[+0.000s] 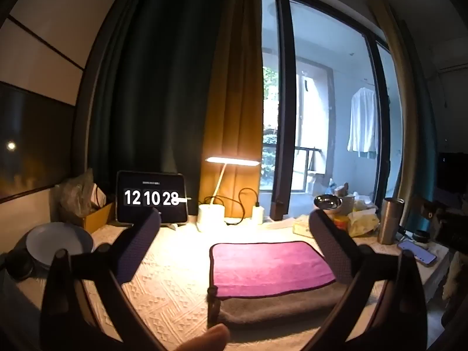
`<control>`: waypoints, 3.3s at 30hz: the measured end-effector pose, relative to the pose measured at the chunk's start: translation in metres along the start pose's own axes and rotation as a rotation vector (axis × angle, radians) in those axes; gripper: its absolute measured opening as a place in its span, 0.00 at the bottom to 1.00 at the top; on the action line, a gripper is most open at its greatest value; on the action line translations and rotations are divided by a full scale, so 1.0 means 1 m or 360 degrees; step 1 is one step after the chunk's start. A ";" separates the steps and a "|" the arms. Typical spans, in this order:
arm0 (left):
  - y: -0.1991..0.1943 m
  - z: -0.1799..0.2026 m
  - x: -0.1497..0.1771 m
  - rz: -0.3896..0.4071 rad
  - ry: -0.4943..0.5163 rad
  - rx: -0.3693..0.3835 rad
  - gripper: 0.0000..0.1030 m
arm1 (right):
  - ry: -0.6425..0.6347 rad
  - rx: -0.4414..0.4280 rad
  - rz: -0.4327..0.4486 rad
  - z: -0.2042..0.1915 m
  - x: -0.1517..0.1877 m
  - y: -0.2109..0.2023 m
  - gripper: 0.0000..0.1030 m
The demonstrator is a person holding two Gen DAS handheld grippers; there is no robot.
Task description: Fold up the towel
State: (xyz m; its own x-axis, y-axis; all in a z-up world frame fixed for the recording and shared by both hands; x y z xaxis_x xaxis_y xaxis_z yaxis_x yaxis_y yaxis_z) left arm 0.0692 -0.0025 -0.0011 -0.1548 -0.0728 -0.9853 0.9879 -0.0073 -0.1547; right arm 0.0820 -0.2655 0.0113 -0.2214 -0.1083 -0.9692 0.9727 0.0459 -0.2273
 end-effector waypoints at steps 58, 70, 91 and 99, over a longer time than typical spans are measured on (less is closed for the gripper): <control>0.000 -0.005 0.007 -0.0070 -0.0046 -0.0028 1.00 | -0.0021 -0.0033 -0.0049 -0.008 0.002 0.003 0.83; 0.002 -0.006 0.008 -0.0079 -0.0047 -0.0021 1.00 | -0.0019 -0.0036 -0.0054 -0.008 0.003 0.003 0.83; 0.098 -0.014 0.072 -0.0526 0.0041 -0.0036 1.00 | -0.0002 -0.0086 -0.0324 0.014 0.053 0.089 0.83; 0.150 -0.016 0.120 -0.0895 -0.0060 0.0108 0.99 | 0.0008 -0.0220 -0.0562 0.016 0.094 0.143 0.82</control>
State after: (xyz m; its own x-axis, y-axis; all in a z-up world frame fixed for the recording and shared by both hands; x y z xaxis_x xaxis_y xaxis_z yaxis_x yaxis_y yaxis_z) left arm 0.1991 0.0036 -0.1435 -0.6583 -0.0748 -0.7490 0.7516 -0.1193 -0.6487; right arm 0.2012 -0.2854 -0.1107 -0.5423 -0.1364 -0.8291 0.8179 0.1404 -0.5580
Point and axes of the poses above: each gripper's, at about its wrist camera, not at the fingertips, and y roughly the way its jaws point, z to its right, x to its underside, the point moved 7 cm from there along y, roughly the way its jaws point, and after that the axes turned 8 degrees about -z, right-handed, at the moved point
